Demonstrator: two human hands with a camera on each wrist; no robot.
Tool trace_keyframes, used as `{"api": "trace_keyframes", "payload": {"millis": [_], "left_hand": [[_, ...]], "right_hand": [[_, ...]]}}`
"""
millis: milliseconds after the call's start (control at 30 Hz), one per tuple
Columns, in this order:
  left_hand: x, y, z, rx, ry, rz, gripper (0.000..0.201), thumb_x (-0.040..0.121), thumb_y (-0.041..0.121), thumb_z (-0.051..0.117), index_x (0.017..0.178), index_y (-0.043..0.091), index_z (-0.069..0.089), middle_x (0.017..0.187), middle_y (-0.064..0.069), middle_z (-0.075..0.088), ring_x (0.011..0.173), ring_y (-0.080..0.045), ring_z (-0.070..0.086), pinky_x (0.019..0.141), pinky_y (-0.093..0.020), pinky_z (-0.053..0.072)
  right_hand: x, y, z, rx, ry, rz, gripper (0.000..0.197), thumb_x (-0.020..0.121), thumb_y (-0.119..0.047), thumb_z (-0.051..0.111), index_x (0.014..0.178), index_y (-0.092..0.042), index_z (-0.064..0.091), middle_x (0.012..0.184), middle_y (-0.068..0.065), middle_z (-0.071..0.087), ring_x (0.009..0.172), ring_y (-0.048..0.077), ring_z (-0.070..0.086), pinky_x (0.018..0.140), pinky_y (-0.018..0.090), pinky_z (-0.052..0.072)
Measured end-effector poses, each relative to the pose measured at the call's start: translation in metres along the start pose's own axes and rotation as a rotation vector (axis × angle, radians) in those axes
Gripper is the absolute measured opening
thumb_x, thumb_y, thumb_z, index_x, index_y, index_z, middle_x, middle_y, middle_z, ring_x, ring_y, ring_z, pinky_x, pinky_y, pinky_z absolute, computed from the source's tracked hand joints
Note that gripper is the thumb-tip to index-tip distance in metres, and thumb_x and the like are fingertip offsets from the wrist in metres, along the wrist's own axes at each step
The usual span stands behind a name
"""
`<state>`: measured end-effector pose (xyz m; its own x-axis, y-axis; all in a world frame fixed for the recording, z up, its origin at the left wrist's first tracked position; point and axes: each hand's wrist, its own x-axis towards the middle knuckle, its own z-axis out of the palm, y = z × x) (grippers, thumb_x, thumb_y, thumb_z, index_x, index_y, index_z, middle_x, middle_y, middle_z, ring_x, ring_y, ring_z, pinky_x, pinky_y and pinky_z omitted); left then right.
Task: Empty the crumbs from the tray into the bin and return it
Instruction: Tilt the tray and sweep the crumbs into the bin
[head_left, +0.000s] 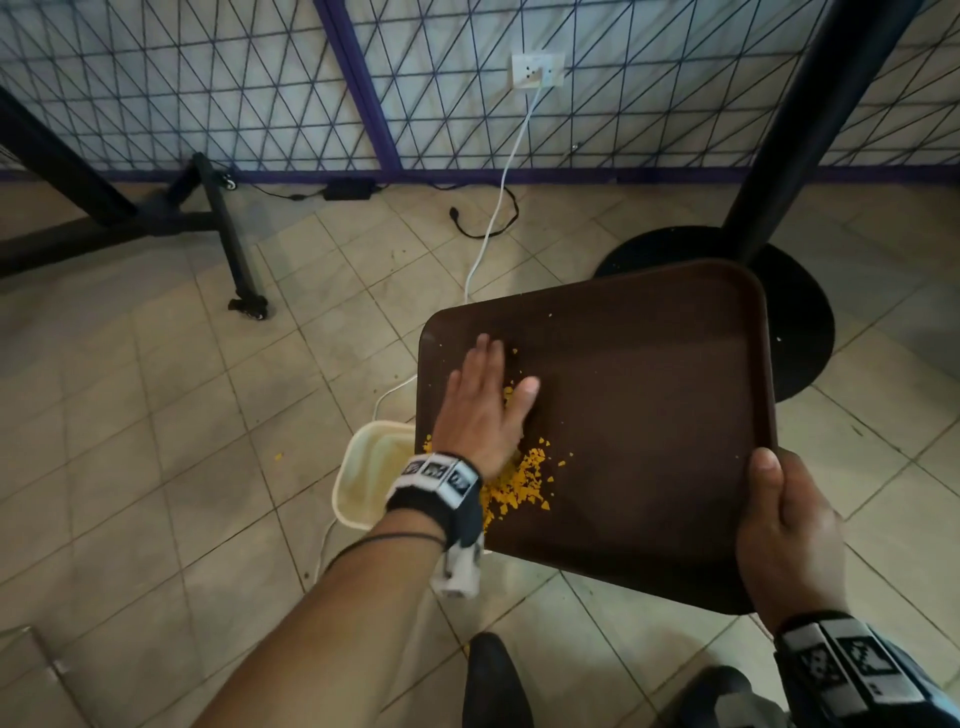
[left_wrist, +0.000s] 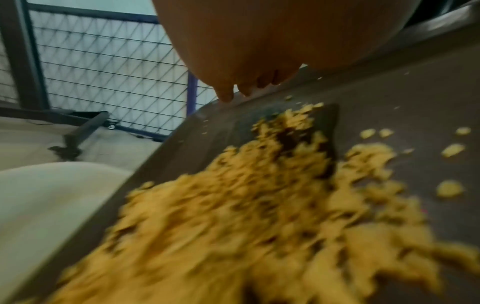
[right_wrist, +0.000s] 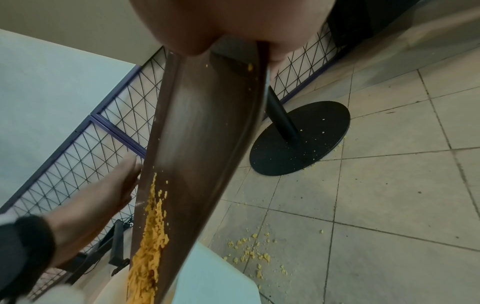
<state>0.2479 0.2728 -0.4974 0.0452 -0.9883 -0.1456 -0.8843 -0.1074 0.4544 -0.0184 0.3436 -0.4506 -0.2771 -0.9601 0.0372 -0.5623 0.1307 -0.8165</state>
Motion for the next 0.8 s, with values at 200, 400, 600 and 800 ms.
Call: {"api": "trace_keyframes", "payload": {"millis": [200, 400, 600, 800], "left_hand": [[-0.004, 0.024, 0.027, 0.054, -0.039, 0.02, 0.078, 0.095, 0.07, 0.003, 0.157, 0.025, -0.009, 0.164, 0.004, -0.018, 0.151, -0.014, -0.011, 0.123, -0.04, -0.003], [-0.043, -0.018, 0.027, 0.145, -0.087, -0.077, 0.08, 0.093, 0.073, -0.003, 0.155, 0.023, -0.013, 0.16, 0.006, -0.023, 0.151, -0.015, -0.012, 0.123, -0.04, -0.003], [0.021, 0.049, 0.002, 0.037, 0.069, 0.128, 0.077, 0.098, 0.066, 0.011, 0.158, 0.02, -0.002, 0.165, 0.0, -0.011, 0.151, -0.015, -0.006, 0.122, -0.037, -0.003], [0.013, 0.035, 0.02, 0.093, 0.004, 0.084, 0.077, 0.098, 0.068, 0.008, 0.158, 0.022, -0.006, 0.165, 0.002, -0.013, 0.151, -0.014, -0.007, 0.123, -0.039, -0.001]], "right_hand": [[0.001, 0.0, 0.003, -0.008, 0.002, -0.004, 0.04, 0.101, -0.038, 0.029, 0.089, -0.008, 0.054, 0.069, 0.003, 0.054, 0.063, 0.015, 0.05, 0.054, 0.028, 0.035], [0.002, 0.001, 0.001, 0.015, -0.036, 0.006, 0.038, 0.104, -0.035, 0.03, 0.09, -0.009, 0.054, 0.071, 0.004, 0.055, 0.063, 0.018, 0.052, 0.053, 0.027, 0.035], [0.001, 0.001, 0.001, 0.0, -0.019, -0.017, 0.042, 0.102, -0.038, 0.028, 0.089, -0.008, 0.053, 0.069, 0.003, 0.054, 0.062, 0.017, 0.051, 0.052, 0.026, 0.033], [0.002, 0.002, 0.001, 0.001, 0.003, -0.028, 0.044, 0.099, -0.041, 0.027, 0.086, -0.008, 0.053, 0.068, 0.003, 0.054, 0.062, 0.017, 0.051, 0.052, 0.027, 0.035]]}}
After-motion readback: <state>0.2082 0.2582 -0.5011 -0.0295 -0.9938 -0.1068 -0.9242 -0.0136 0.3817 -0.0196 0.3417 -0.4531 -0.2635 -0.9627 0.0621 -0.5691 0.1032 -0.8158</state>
